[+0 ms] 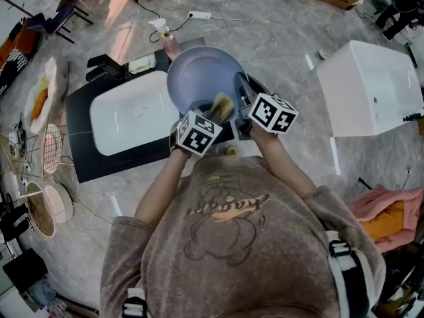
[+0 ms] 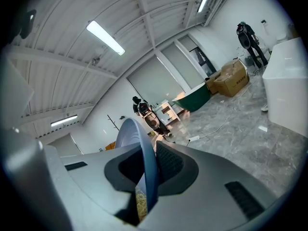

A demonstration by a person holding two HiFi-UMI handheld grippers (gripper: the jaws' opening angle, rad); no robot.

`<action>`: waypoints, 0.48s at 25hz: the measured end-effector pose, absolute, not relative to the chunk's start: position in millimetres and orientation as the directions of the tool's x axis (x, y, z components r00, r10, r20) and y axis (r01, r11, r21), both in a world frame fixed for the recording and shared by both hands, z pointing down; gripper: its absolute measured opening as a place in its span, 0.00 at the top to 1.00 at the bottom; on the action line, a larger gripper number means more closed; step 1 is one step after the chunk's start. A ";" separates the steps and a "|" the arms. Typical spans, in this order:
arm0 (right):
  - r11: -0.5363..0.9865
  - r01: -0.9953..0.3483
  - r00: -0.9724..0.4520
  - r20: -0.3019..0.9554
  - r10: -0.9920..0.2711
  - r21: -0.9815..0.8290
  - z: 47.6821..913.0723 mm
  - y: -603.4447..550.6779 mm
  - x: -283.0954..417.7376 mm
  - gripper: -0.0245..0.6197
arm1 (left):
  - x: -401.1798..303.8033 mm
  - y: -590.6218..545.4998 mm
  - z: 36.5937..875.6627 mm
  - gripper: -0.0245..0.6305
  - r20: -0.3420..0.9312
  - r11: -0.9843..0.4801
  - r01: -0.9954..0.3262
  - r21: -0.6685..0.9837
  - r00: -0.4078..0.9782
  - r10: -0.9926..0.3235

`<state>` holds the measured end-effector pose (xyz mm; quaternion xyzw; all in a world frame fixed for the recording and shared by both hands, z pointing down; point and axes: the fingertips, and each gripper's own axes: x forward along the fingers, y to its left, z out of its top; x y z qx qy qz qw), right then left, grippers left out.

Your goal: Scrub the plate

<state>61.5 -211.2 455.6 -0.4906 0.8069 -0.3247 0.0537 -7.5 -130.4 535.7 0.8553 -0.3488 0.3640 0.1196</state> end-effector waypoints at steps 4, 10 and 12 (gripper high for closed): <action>0.314 -0.748 -0.520 0.223 -0.824 -0.585 454.4 -211.8 58.3 0.90 | -4.1 -133.0 530.9 0.87 0.694 -0.732 -0.680 -0.033 0.512 -0.507; 0.317 -0.748 -0.520 0.218 -0.826 -0.583 451.9 -212.1 57.9 0.90 | -7.2 -136.6 525.3 0.87 0.692 -0.721 -0.692 -0.033 0.505 -0.516; 0.321 -0.746 -0.525 0.220 -0.822 -0.583 452.0 -211.8 54.4 0.90 | -7.9 -139.2 521.5 0.87 0.684 -0.713 -0.699 -0.055 0.494 -0.537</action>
